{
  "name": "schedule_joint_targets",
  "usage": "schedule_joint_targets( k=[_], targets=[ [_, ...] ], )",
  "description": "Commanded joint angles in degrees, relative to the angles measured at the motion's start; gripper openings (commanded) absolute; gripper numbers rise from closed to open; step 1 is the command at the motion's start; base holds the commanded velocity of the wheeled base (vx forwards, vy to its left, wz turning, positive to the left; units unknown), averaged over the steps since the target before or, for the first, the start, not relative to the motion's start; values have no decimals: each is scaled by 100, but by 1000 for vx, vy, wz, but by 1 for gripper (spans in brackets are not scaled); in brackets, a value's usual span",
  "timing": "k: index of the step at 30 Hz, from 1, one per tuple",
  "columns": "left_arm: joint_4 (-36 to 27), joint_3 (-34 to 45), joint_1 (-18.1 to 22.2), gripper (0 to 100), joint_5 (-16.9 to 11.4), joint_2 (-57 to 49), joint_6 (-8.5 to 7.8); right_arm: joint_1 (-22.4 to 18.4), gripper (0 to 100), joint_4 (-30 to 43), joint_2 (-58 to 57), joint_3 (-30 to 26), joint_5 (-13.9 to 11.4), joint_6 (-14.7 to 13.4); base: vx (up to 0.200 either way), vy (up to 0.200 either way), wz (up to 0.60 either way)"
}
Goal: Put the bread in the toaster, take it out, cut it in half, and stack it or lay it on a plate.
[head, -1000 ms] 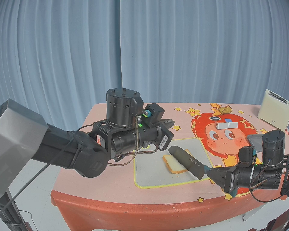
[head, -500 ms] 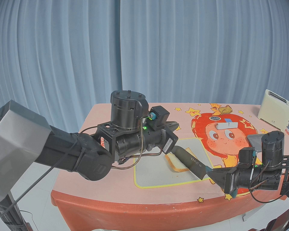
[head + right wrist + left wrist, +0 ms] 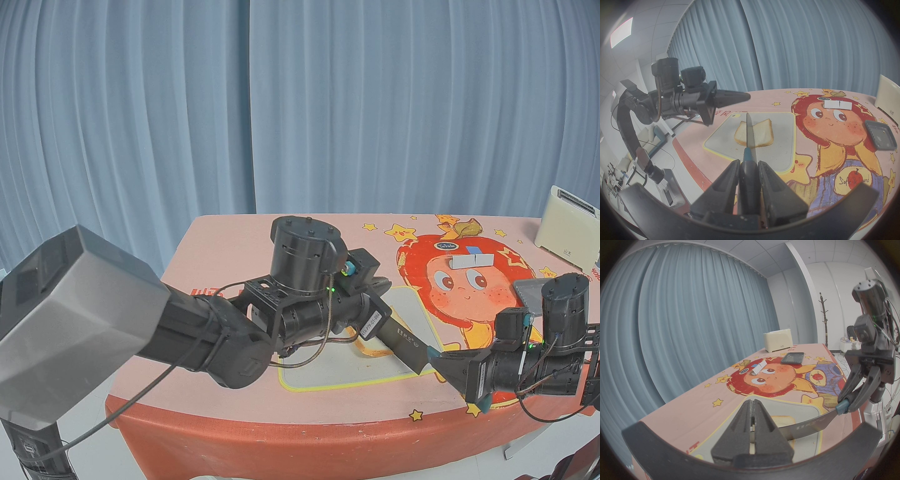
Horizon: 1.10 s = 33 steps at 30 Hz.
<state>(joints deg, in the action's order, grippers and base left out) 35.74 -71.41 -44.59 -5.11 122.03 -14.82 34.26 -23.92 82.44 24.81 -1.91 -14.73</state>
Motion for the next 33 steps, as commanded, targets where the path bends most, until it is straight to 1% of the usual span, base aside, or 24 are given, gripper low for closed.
schedule_joint_targets(
  k=[1,4,17,19,27,33],
  targets=[
    [82,-57,-49,0,-8,304,-12,2,0,1,17,-2,-2,-13,0,0,0],
    [64,-101,-129,0,-8,322,-3,-7,0,1,17,-2,-2,-13,0,0,0],
    [82,-75,-137,0,-8,787,-21,-24,0,-34,-27,42,16,-13,0,0,0],
    [100,-66,-137,0,-8,796,-29,-33,0,-78,-71,59,77,-13,0,0,0],
    [56,-338,-146,0,-8,770,-21,-33,0,19,-44,-152,95,14,0,0,0],
    [3,-558,-155,0,-8,717,-21,-33,0,1,-62,-99,95,14,0,0,0]
  ],
)
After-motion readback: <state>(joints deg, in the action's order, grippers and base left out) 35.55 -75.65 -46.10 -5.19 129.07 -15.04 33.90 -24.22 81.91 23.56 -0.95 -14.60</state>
